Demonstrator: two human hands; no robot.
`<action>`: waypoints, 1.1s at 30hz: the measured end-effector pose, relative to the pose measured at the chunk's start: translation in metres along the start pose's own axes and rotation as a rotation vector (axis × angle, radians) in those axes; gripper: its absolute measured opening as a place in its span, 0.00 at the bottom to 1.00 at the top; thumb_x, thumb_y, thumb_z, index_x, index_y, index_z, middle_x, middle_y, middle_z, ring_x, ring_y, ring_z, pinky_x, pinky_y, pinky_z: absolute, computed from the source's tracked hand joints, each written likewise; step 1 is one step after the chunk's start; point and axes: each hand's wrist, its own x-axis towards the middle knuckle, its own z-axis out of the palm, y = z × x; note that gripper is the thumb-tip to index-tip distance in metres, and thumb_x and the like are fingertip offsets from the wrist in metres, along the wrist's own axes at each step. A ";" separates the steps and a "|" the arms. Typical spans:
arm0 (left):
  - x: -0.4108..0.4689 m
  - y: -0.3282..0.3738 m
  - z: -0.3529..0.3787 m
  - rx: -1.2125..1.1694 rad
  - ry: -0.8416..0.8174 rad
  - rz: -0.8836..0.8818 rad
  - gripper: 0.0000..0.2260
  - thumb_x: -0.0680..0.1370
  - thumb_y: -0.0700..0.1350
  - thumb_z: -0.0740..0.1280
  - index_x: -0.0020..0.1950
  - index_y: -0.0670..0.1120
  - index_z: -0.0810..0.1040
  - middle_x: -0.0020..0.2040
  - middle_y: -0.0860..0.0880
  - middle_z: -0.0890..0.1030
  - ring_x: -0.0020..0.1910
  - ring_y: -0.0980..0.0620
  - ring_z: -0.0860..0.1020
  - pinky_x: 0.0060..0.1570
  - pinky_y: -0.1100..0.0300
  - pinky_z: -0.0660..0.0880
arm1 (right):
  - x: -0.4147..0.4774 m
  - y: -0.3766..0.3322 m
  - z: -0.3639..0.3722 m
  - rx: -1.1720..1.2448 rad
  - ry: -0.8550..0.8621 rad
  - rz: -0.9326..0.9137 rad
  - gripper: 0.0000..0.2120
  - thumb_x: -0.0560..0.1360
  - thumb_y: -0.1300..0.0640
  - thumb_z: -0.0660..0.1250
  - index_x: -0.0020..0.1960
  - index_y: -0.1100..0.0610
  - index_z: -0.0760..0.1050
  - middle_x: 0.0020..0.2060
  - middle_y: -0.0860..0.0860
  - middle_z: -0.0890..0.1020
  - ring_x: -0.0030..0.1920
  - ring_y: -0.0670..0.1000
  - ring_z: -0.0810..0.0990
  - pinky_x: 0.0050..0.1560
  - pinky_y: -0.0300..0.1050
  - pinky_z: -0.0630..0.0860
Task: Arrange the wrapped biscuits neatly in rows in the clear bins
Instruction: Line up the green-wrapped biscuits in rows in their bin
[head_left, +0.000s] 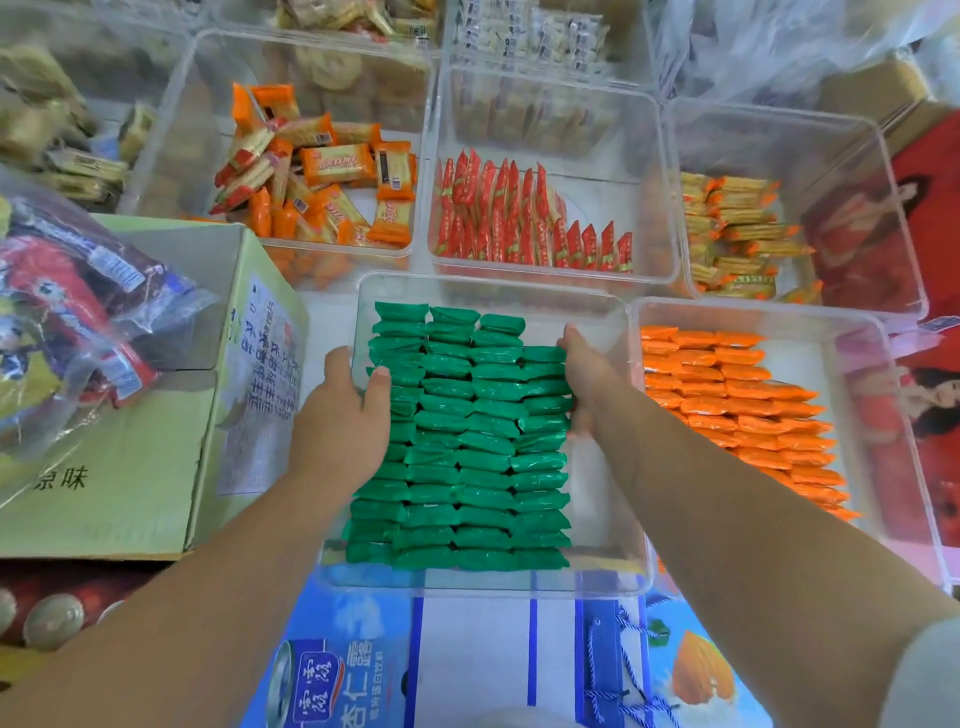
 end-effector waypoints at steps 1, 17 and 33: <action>0.000 0.000 0.000 0.008 0.003 0.006 0.21 0.85 0.56 0.55 0.74 0.47 0.64 0.36 0.50 0.76 0.41 0.44 0.76 0.41 0.50 0.68 | 0.002 -0.001 0.001 -0.026 -0.010 0.001 0.27 0.79 0.32 0.53 0.51 0.52 0.79 0.43 0.55 0.87 0.44 0.57 0.87 0.54 0.57 0.81; -0.006 0.005 0.003 0.002 -0.027 0.031 0.23 0.85 0.58 0.52 0.74 0.45 0.62 0.42 0.47 0.76 0.43 0.45 0.75 0.43 0.49 0.68 | 0.000 0.015 0.018 -0.005 -0.220 0.039 0.27 0.79 0.33 0.56 0.56 0.54 0.81 0.44 0.56 0.87 0.42 0.57 0.87 0.34 0.49 0.82; -0.007 0.005 -0.007 0.090 -0.026 0.054 0.24 0.83 0.57 0.51 0.74 0.44 0.61 0.44 0.44 0.79 0.41 0.43 0.78 0.41 0.48 0.74 | -0.003 -0.031 0.015 -0.921 0.040 -0.396 0.39 0.79 0.29 0.45 0.67 0.57 0.77 0.65 0.58 0.78 0.58 0.59 0.77 0.56 0.53 0.69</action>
